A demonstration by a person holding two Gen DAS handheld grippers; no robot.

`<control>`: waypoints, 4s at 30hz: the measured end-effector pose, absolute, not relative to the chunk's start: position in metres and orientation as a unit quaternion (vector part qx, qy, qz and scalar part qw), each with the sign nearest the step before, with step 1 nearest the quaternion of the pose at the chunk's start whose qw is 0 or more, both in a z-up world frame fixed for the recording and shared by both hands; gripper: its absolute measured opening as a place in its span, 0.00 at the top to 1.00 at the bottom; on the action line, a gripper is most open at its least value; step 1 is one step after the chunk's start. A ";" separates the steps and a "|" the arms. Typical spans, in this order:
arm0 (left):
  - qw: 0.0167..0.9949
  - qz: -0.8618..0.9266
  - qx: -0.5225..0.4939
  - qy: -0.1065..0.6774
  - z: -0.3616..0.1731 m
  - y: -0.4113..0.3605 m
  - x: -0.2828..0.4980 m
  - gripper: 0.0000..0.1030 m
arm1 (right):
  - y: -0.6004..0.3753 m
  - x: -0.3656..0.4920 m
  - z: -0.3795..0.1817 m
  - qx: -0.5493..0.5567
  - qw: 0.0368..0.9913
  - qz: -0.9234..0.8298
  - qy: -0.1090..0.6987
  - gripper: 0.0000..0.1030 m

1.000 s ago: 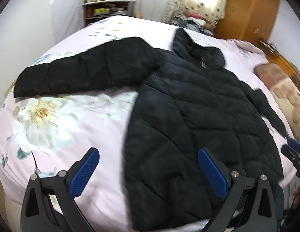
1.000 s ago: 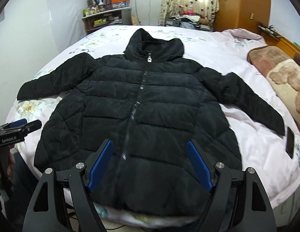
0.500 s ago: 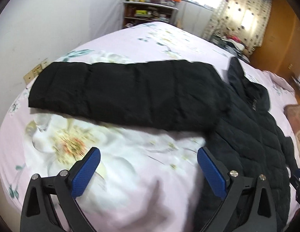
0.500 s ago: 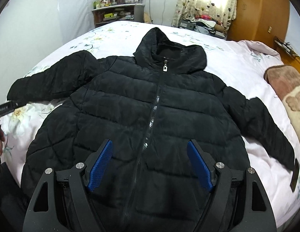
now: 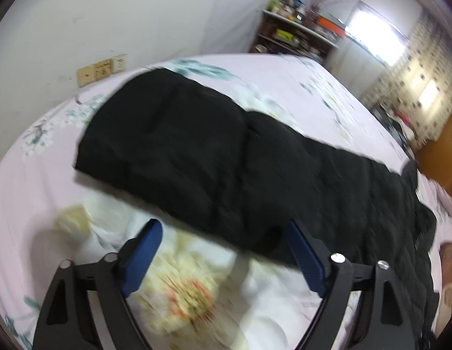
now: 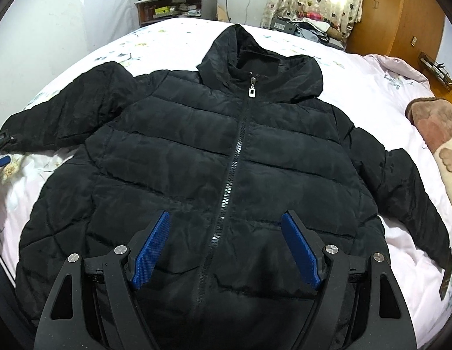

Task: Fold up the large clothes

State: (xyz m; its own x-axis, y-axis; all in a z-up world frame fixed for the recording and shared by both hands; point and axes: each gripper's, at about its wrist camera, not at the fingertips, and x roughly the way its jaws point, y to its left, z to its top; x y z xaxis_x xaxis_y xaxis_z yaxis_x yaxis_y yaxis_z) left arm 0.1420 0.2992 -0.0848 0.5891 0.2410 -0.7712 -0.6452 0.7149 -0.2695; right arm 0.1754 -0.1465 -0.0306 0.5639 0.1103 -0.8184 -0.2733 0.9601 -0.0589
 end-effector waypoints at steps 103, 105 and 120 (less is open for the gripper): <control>0.889 -0.047 -0.065 0.451 -0.076 0.089 0.281 0.48 | -0.270 0.294 -0.105 0.006 0.868 0.053 0.493 0.49; 0.888 -0.044 -0.060 0.454 -0.066 0.088 0.276 0.48 | -0.272 0.293 -0.096 0.001 0.866 0.048 0.497 0.49; 0.910 -0.080 -0.071 0.400 0.018 0.056 0.133 0.48 | -0.296 0.146 -0.008 0.048 0.898 0.012 0.436 0.49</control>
